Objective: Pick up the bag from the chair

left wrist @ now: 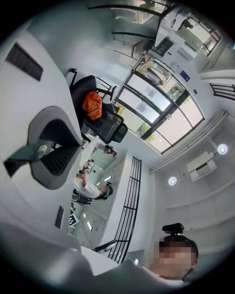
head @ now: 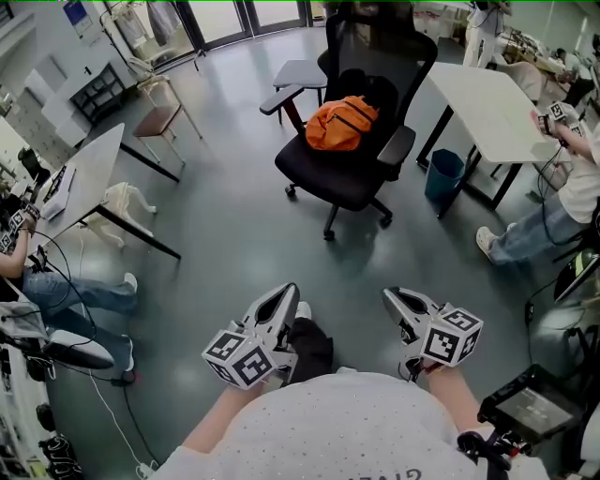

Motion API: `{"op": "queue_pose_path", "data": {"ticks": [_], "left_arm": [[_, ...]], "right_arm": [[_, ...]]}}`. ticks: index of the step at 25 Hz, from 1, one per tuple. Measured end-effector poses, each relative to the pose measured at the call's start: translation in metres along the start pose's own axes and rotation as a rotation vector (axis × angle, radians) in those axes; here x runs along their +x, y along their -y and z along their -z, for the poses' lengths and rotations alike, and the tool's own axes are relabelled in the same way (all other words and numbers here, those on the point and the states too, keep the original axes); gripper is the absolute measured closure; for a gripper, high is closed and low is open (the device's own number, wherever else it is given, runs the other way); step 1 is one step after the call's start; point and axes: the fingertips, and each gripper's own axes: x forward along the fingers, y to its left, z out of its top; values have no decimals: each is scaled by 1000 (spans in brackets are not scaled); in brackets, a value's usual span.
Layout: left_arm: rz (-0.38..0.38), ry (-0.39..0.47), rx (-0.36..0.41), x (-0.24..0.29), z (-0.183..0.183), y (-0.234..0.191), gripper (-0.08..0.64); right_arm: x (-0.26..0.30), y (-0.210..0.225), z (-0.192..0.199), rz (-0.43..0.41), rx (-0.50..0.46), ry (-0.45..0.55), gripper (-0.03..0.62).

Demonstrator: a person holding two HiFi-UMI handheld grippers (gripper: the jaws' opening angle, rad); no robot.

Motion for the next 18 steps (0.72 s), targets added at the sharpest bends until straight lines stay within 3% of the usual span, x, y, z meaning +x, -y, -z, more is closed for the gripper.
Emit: {"op": "queue_pose_path", "data": {"ticks": [3, 8, 15, 18], "left_arm": [[40, -18, -19, 24, -12, -16, 560], [112, -46, -53, 75, -55, -58, 560], [171, -68, -15, 128, -139, -128, 560], [222, -99, 8, 149, -166, -143, 560]], "right_arm": [[26, -1, -22, -37, 80, 63, 589], [81, 11, -66, -21, 87, 123, 589], [185, -1, -133, -99, 125, 142, 589], [218, 10, -147, -65, 158, 120, 589]]}}
